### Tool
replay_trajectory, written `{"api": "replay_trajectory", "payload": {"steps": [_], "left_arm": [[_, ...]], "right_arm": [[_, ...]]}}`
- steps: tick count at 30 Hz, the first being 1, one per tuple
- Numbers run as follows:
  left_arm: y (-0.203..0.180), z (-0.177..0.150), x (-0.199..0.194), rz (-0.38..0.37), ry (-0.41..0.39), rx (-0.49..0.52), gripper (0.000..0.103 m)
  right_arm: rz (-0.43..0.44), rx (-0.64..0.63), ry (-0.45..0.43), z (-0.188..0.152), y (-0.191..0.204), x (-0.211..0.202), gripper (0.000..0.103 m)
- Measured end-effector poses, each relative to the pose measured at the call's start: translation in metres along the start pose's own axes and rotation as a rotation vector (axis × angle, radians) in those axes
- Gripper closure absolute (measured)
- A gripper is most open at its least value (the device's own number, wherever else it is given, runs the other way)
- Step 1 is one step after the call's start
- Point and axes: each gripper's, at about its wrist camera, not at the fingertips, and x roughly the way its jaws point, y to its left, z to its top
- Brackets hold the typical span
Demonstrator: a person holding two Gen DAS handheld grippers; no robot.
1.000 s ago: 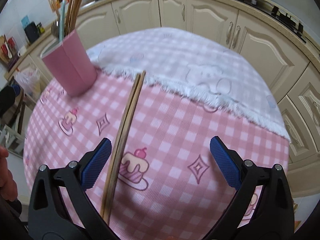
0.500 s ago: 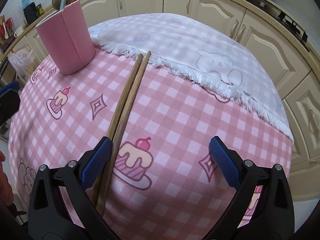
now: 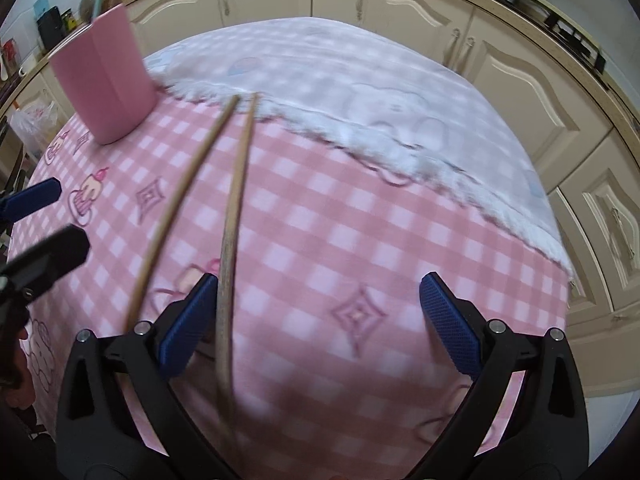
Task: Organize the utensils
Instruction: 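Move both open tools back over the last two chopsticks, then grasp one chopstick with the right tool while the left tool grasps the other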
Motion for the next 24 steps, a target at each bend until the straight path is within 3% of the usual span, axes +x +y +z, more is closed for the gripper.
{"api": "replay_trajectory", "payload": {"steps": [10,11,13,19,21,22,24], "left_arm": [[-0.017,0.013,0.040,0.040,0.099,0.049,0.009],[-0.018,0.015,0.043,0.045,0.107,0.059,0.021],[-0.025,0.018,0.048,0.093,0.115,0.112,0.033],[-0.029,0.034,0.057,0.060,0.149,0.192,0.053],[-0.030,0.041,0.061,0.048,0.164,0.218,0.058],[-0.030,0.045,0.063,0.046,0.168,0.230,0.067],[-0.029,0.051,0.066,0.033,0.173,0.241,0.080]], "right_arm": [[0.025,-0.053,-0.009,0.000,-0.017,-0.001,0.006],[0.031,-0.059,-0.009,0.001,-0.017,-0.002,0.006],[0.037,-0.084,-0.008,0.002,-0.015,-0.001,0.006],[0.050,-0.145,-0.004,0.025,-0.004,0.007,0.009],[0.077,-0.150,0.007,0.039,0.002,0.013,0.019],[0.086,-0.155,0.010,0.044,0.005,0.016,0.022],[0.098,-0.187,0.015,0.056,0.016,0.019,0.038]]}}
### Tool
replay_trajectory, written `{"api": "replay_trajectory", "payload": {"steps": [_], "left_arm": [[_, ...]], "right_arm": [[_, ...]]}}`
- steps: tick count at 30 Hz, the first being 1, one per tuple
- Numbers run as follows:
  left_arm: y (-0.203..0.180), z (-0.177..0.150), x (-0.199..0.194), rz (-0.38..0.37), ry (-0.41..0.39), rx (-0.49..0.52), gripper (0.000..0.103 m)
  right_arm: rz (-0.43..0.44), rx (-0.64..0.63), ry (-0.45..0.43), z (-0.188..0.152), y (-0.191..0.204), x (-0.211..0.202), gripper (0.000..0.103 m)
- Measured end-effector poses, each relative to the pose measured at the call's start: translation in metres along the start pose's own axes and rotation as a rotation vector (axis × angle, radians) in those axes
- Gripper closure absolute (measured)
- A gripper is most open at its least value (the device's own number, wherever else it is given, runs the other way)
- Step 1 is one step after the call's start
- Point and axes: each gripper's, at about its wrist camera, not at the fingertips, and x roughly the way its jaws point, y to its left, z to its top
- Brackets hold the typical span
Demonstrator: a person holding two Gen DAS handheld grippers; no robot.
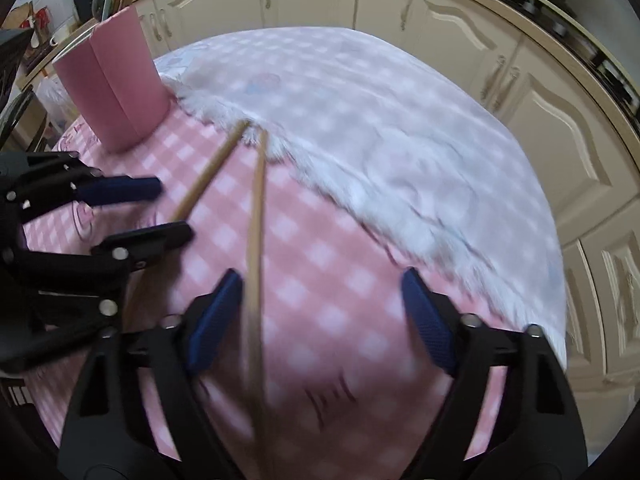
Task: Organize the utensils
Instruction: 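Grasp one chopstick with the right tool while the left tool grasps the other, then lift both chopsticks upright into the pink cup and open both tools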
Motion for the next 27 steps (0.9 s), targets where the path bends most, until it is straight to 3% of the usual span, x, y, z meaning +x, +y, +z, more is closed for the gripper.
{"api": "replay_trajectory", "payload": {"steps": [1,2,3,5,12,18,27], "left_arm": [[0.001,0.001,0.000,-0.008,0.001,0.002,0.089],[0.002,0.003,0.002,-0.015,0.003,0.004,0.095],[0.002,0.004,0.002,-0.023,0.006,0.007,0.096],[0.002,0.002,0.001,-0.030,0.003,0.017,0.098],[0.011,-0.018,-0.026,-0.075,-0.069,-0.037,0.099],[0.026,-0.023,-0.073,-0.105,-0.215,-0.107,0.099],[0.049,-0.024,-0.138,-0.113,-0.439,-0.192,0.099]], "right_arm": [[0.012,-0.010,0.000,0.005,0.003,0.001,0.043],[0.022,-0.019,0.000,0.008,0.006,0.001,0.059],[0.032,-0.030,0.005,0.011,0.011,0.001,0.078],[0.052,-0.035,0.015,0.012,0.017,-0.001,0.096],[0.161,0.119,-0.099,-0.003,-0.004,-0.028,0.097],[0.260,0.221,-0.253,-0.011,-0.019,-0.072,0.097],[0.305,0.249,-0.424,-0.001,-0.015,-0.120,0.097]]}}
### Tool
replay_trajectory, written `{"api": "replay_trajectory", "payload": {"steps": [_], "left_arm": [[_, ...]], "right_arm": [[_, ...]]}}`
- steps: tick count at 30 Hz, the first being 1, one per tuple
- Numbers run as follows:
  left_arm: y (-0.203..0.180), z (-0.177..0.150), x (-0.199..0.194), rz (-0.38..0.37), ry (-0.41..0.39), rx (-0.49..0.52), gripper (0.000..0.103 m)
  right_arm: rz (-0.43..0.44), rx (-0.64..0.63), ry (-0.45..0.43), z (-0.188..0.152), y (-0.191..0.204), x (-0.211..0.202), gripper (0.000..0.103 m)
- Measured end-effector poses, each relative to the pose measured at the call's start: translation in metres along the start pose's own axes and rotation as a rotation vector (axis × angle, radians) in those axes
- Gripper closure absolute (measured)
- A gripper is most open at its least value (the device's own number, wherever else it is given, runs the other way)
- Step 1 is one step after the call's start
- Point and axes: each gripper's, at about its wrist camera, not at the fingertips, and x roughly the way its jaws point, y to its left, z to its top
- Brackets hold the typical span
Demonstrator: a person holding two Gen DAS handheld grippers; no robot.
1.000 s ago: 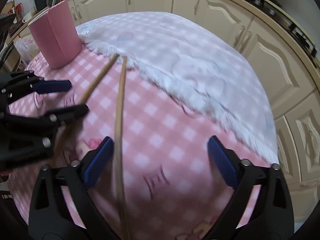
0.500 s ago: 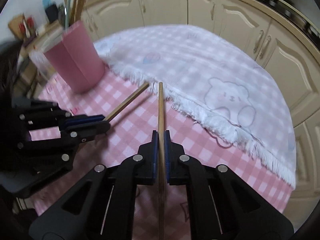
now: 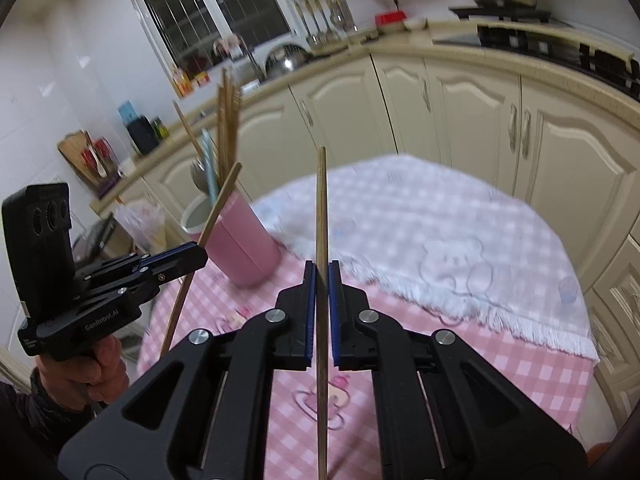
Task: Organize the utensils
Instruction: 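Lift both chopsticks upright into the pink cup and open both tools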
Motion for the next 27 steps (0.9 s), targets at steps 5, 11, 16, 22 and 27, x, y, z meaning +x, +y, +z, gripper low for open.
{"api": "replay_trajectory", "payload": {"steps": [5,11,16,22,27], "left_arm": [[0.007,0.012,-0.028,0.009,-0.116,-0.030,0.098],[0.019,0.027,-0.055,0.038,-0.223,-0.058,0.098],[0.034,0.051,-0.079,0.081,-0.334,-0.066,0.099],[0.045,0.090,-0.102,0.112,-0.469,-0.054,0.099],[0.054,0.116,-0.105,0.099,-0.555,-0.064,0.098]], "right_arm": [[0.018,-0.022,-0.072,0.017,0.016,-0.012,0.097],[0.046,-0.062,-0.148,0.047,0.039,-0.022,0.097],[0.070,-0.105,-0.208,0.076,0.062,-0.029,0.097],[0.091,-0.160,-0.271,0.113,0.091,-0.036,0.097],[0.109,-0.192,-0.291,0.140,0.111,-0.032,0.097]]}}
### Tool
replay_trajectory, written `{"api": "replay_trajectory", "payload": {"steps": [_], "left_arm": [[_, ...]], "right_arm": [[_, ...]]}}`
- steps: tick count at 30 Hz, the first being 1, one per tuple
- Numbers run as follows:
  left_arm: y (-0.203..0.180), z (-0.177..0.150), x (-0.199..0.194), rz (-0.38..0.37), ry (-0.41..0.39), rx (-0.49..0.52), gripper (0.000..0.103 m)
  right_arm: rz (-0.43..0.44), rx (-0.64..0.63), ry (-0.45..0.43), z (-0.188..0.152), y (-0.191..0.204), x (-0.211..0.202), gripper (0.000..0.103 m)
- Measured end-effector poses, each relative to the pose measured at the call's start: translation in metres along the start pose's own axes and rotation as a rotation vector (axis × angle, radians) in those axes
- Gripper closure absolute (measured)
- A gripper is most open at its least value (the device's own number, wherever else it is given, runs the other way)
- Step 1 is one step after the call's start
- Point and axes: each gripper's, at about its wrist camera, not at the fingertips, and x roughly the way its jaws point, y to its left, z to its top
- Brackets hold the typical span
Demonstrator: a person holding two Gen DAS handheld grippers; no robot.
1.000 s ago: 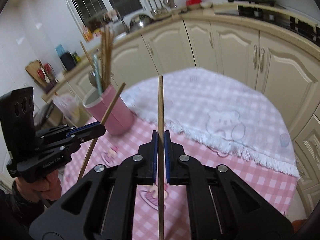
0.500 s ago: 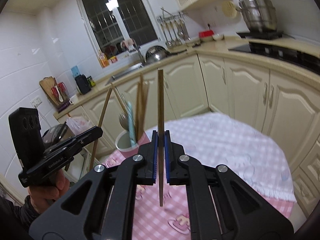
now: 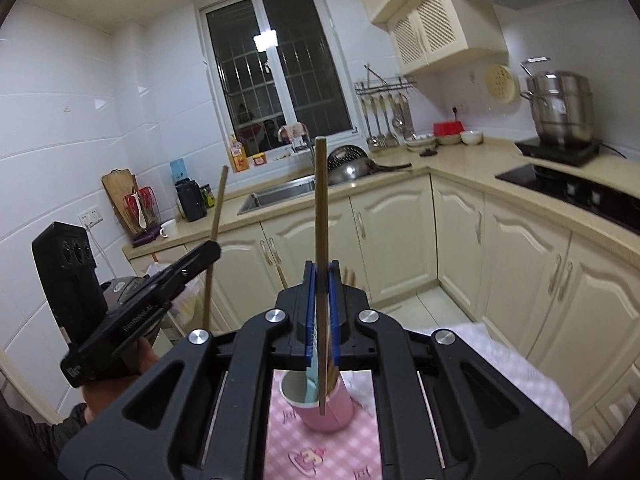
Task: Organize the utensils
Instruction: 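Lift both chopsticks upright into the pink cup and open both tools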
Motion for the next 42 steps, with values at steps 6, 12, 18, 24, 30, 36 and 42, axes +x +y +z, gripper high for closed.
{"api": "replay_trajectory", "payload": {"steps": [6,12,18,24,30,36,42], "left_arm": [[0.005,0.003,0.022,-0.006,-0.055,-0.019,0.098],[0.014,-0.009,0.047,0.004,-0.073,-0.020,0.098],[0.028,-0.031,0.068,0.023,-0.069,-0.035,0.098],[0.039,-0.059,0.079,0.037,-0.028,-0.037,0.098],[0.048,-0.072,0.070,0.056,0.009,-0.026,0.036],[0.048,-0.065,0.046,0.089,0.022,0.006,0.010],[0.038,-0.055,0.028,0.162,0.100,0.046,0.004]], "right_arm": [[0.017,-0.032,0.008,0.013,0.013,0.021,0.097],[0.019,-0.047,0.037,0.009,0.016,0.042,0.097],[0.018,-0.049,0.080,0.002,0.013,0.064,0.097],[0.014,-0.043,0.150,-0.015,0.011,0.086,0.097],[-0.005,0.005,0.240,-0.036,-0.001,0.102,0.080],[-0.051,0.090,0.167,-0.039,-0.022,0.077,0.019],[-0.102,0.140,0.152,-0.041,-0.034,0.061,0.006]]}}
